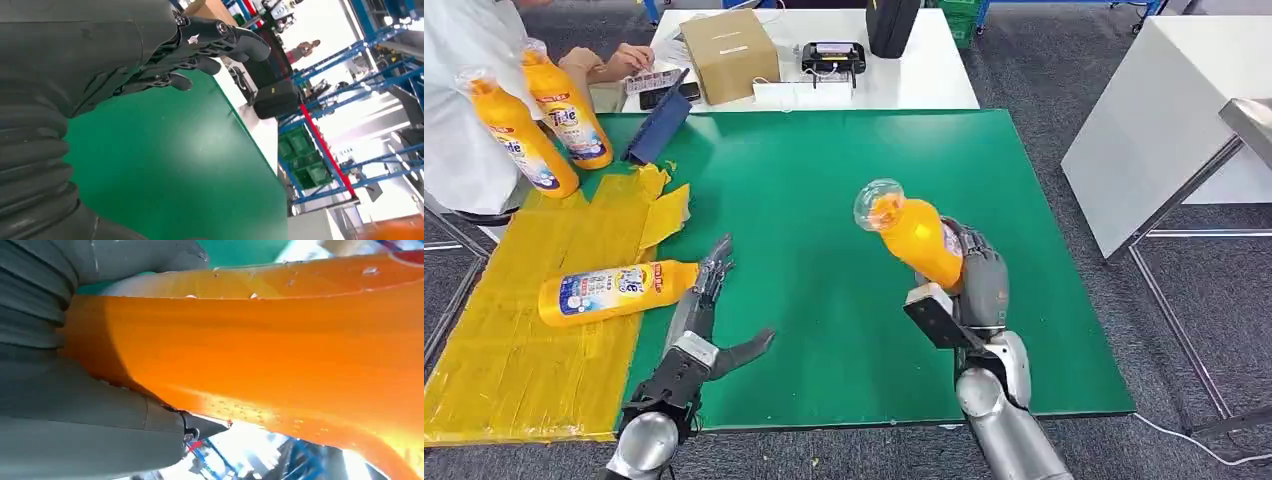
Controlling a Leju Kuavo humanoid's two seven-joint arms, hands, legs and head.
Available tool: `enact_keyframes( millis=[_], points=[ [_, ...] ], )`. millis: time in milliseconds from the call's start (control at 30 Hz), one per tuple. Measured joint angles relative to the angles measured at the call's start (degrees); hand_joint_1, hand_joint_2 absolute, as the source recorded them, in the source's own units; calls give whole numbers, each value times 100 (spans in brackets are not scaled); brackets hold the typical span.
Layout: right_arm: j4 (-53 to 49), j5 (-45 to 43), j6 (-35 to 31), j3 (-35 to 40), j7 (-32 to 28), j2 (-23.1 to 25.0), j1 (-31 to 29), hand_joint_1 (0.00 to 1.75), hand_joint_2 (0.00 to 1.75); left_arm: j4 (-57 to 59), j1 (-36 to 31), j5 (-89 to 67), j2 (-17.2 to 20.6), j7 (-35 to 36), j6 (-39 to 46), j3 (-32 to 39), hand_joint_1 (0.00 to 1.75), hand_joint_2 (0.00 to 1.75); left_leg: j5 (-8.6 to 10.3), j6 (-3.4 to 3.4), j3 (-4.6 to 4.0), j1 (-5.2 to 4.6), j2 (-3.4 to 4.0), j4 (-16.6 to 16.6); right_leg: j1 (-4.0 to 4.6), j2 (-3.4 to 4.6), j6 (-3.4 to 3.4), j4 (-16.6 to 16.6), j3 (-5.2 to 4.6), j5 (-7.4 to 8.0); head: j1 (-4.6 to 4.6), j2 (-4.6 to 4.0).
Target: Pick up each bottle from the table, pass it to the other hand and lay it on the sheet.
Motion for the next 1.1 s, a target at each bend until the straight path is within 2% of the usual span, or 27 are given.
enact_keyframes(
  millis=[133, 367, 500, 767, 933, 1100],
  points=[
    [-627, -192, -6, 15, -72, 181, 316, 175, 175, -37, 30, 7, 0, -2, 26, -2, 0, 175, -1, 0, -5, -3, 0, 0, -5, 0, 4, -1, -8, -3, 2, 0],
    [-928, -443, 20, 15, -216, 260, 430, 175, 175, -79, 51, 26, 0, -2, 33, -2, 0, 175, 1, 1, -5, -3, 0, 0, -5, 0, 8, -1, -7, 1, 0, 0],
    [-919, -675, 444, 125, -251, 354, 433, 175, 175, -79, 46, 147, 0, -2, -20, -7, 0, 175, 0, 0, -5, -3, 1, 0, -4, 5, 7, -1, -8, 0, 0, 0],
    [-108, -1066, 1257, 1148, -435, 701, 170, 175, 175, -79, -143, 826, 7, -81, -389, -96, 0, 175, 1, -1, -6, 0, 2, -1, -1, 5, 4, 2, -13, -3, 0, 0],
    [504, -1265, 1333, 1710, -664, 854, -73, 175, 175, -83, -242, 1124, 37, -131, -498, -195, 0, 175, 1, -1, -7, -1, 2, -1, -4, 5, 4, 3, -13, -3, 2, 0],
    [766, -1372, 1414, 2123, -638, 916, -321, 175, 175, -83, -271, 1449, 77, -210, -610, -197, 0, 175, 1, -1, -7, -2, 2, -1, -5, 5, 4, 2, -14, -2, 2, 0]
  ],
)
